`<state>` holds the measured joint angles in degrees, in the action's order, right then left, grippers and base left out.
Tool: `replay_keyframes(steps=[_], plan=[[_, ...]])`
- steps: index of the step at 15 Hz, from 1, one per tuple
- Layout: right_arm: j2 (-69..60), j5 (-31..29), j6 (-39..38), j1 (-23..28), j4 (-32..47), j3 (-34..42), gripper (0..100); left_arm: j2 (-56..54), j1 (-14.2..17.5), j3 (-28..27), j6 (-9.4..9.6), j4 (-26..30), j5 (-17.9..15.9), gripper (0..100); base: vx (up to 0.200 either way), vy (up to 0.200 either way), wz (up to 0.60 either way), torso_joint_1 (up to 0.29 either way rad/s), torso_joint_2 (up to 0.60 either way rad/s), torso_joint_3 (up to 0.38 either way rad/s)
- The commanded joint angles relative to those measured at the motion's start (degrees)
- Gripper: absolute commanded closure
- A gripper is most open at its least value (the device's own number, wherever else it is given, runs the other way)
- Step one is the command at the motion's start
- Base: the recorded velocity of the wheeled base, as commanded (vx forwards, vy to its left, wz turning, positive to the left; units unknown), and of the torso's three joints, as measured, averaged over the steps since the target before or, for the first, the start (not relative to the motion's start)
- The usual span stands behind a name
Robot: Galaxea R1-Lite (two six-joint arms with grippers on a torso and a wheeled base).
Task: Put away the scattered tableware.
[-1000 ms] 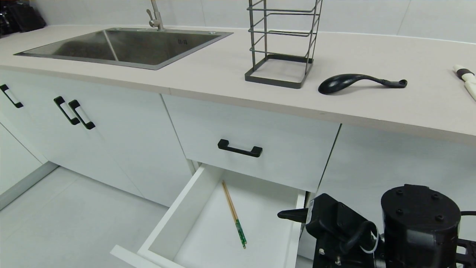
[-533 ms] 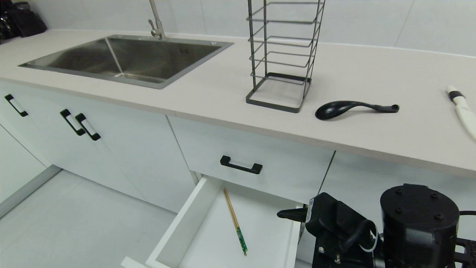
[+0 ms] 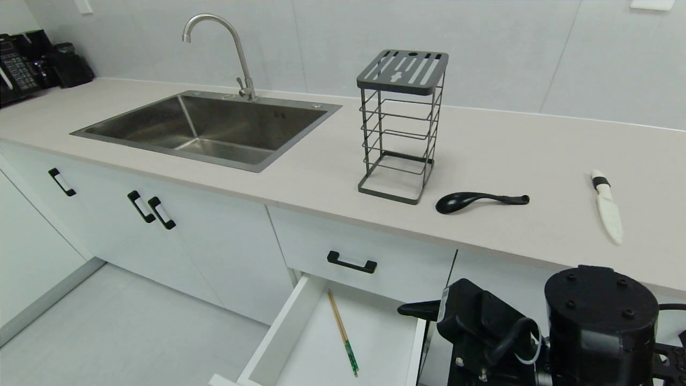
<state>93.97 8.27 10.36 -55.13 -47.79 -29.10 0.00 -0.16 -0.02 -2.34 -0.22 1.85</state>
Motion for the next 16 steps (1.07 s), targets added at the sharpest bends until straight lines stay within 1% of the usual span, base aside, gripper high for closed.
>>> replay_keyframes(steps=[1, 4, 8, 10, 12, 15, 16], plan=[[0.34, 0.0, 0.01, 0.02, -0.03, -0.43, 0, 0.0, -0.02, 0.02, -0.03, 0.04, -0.01, 0, 0.0, 0.0, 0.0, 0.325, -0.5, -0.232], [1.4, 0.26, -0.08, 0.02, 0.41, -3.07, 0, 0.0, -0.02, 0.02, -0.03, 0.04, 0.08, 0, 0.0, 0.0, 0.0, 0.391, -0.48, -0.245], [1.84, 0.35, -0.25, 0.02, 1.82, -4.3, 0, 0.0, -0.02, 0.02, -0.03, 0.04, -0.01, 0, 0.0, 0.0, 0.0, 0.283, -0.51, -0.24], [1.84, 3.07, -0.78, 0.02, 5.34, -4.04, 0, 0.0, -0.02, 0.02, -0.03, 0.04, -0.01, 0, 0.0, 0.0, 0.0, 0.281, -0.53, -0.259], [2.54, 5.18, -0.96, 0.28, 7.71, -5.88, 0, 0.0, -0.02, 0.02, -0.03, 0.04, 0.08, 0, 0.0, 0.0, 0.0, 0.283, -0.55, -0.271], [2.28, 5.27, -0.78, 1.95, 15.71, -9.13, 0, 0.0, -0.02, 0.02, -0.03, 0.04, 0.08, 0, 0.0, 0.0, 0.0, 0.273, -0.53, -0.256], [2.71, 5.18, -0.69, 2.57, 16.23, -9.75, 0, 0.0, -0.02, 0.02, -0.03, 0.04, -0.01, 0, 0.0, 0.0, 0.0, 0.144, -0.25, -0.124]])
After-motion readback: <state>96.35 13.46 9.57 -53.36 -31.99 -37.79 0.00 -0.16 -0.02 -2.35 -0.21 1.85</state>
